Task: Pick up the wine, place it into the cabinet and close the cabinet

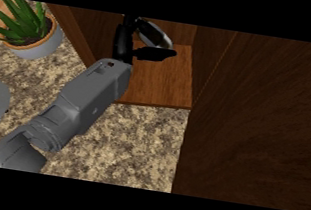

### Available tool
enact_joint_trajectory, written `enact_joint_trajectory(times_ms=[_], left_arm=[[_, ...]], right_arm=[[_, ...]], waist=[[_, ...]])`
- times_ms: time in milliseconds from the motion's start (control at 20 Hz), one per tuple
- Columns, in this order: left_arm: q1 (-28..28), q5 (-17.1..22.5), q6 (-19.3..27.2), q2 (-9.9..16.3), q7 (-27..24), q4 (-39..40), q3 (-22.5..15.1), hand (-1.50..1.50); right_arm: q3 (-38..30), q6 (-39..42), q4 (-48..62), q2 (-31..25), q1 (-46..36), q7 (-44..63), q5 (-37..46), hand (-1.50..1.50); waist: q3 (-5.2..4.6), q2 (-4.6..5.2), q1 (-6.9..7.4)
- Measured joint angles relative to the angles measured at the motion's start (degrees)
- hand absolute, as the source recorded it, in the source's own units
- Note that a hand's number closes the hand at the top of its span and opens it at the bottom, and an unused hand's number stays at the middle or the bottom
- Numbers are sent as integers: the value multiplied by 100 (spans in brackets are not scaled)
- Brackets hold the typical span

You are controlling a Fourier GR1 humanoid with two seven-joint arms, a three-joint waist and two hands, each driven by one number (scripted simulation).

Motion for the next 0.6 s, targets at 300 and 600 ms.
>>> enact_joint_trajectory(times_ms=[300, 600], left_arm=[[89, 31, -404, -79, -254, -311, 160, -150], [373, 3, -640, -140, -464, -861, 211, -150]], right_arm=[[-91, -21, -19, -35, -14, 45, 12, -150], [-54, -161, -46, 19, -17, 155, 26, -150]], waist=[[-5, -38, 135], [-5, -99, 275]])
